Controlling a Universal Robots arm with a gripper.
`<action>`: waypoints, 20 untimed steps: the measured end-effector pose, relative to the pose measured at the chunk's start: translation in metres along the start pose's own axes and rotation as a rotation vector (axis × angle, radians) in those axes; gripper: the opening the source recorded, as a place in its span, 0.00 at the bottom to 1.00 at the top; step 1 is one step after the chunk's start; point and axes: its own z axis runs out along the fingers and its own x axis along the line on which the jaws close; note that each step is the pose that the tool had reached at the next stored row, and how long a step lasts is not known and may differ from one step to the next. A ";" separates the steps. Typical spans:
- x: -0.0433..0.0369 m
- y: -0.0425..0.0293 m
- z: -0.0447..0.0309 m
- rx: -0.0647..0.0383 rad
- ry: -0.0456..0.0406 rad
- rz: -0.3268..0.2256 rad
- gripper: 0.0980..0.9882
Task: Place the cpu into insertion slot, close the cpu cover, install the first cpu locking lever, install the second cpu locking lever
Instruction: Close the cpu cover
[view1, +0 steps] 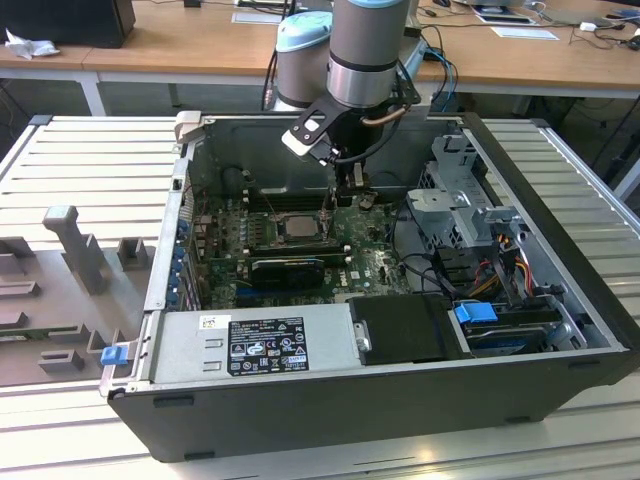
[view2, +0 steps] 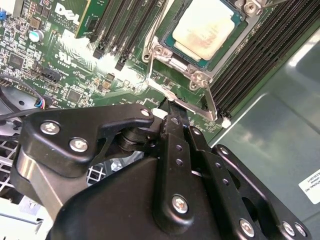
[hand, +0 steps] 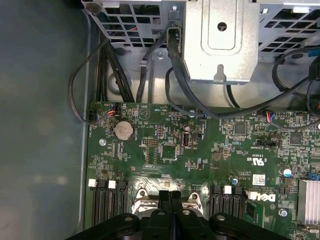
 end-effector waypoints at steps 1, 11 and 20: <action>0.0000 -0.0001 0.0000 0.000 0.0000 0.000 0.01; 0.0001 -0.0022 0.0000 0.000 -0.0001 0.000 0.01; 0.0002 -0.0056 -0.0001 0.000 -0.0001 0.000 0.01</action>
